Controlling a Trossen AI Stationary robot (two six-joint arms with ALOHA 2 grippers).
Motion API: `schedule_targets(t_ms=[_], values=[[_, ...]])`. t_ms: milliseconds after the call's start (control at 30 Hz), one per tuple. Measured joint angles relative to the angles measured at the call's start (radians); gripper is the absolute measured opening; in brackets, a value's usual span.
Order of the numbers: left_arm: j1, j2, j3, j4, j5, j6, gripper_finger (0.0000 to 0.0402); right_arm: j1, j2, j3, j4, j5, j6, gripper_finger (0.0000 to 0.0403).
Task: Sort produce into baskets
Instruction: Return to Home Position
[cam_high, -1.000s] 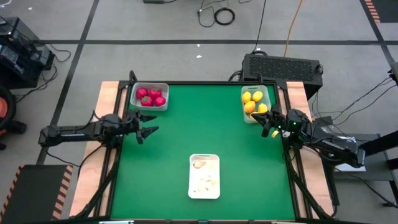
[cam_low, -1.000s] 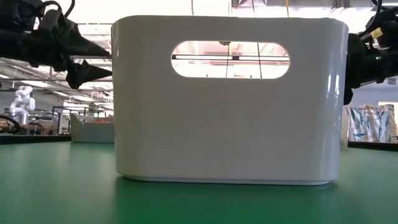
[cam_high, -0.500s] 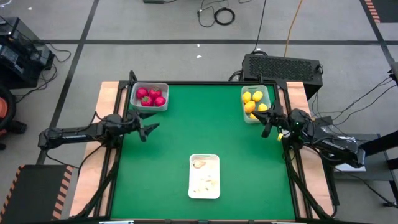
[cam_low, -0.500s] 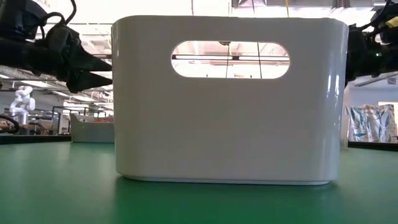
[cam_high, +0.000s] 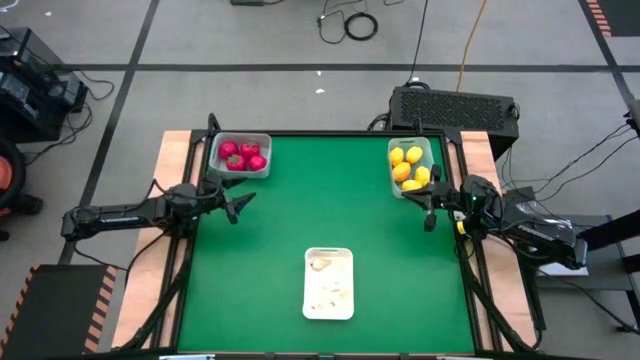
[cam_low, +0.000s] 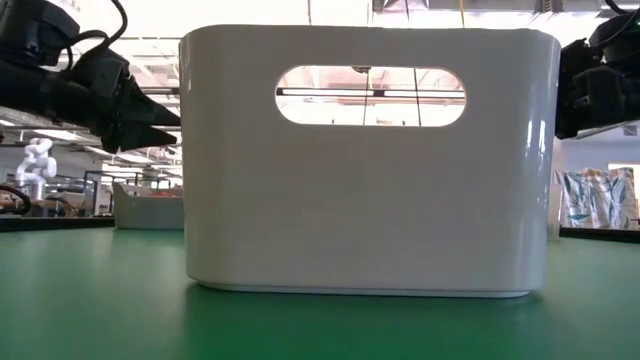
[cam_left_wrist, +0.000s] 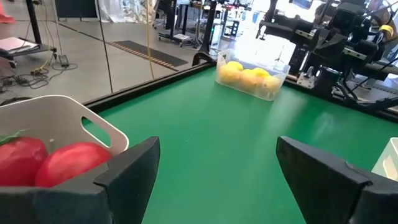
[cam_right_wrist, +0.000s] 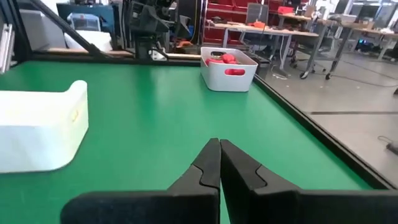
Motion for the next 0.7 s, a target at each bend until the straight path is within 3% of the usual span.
schedule_targets(t_ms=[700], values=[[0.0,0.0,0.0,0.001,0.003,0.0,0.0329,0.0,0.0,0.0,-0.001,0.001,0.058,0.0]])
